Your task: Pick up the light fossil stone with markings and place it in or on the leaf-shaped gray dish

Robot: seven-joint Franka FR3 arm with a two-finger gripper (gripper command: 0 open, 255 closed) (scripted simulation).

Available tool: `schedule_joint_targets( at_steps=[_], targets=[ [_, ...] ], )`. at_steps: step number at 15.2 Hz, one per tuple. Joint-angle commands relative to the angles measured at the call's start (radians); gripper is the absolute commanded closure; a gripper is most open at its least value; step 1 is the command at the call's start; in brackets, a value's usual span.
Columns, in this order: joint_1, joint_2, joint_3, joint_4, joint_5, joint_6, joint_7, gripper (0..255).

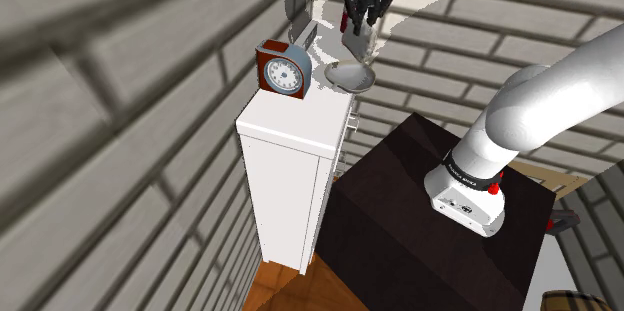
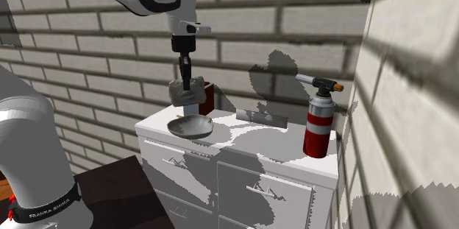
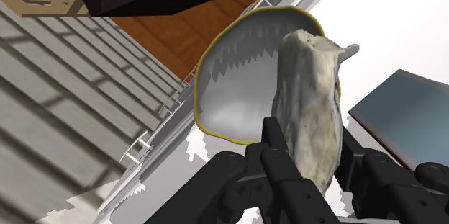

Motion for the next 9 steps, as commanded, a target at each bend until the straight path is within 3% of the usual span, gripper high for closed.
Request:
schedule_joint_targets(
  at_steps=[1,9],
  targets=[
    [0.001,0.002,0.001,-0.025,0.001,0.028,0.002,255],
    [0.001,0.029,0.002,-0.112,0.001,0.141,0.001,255]
  ],
)
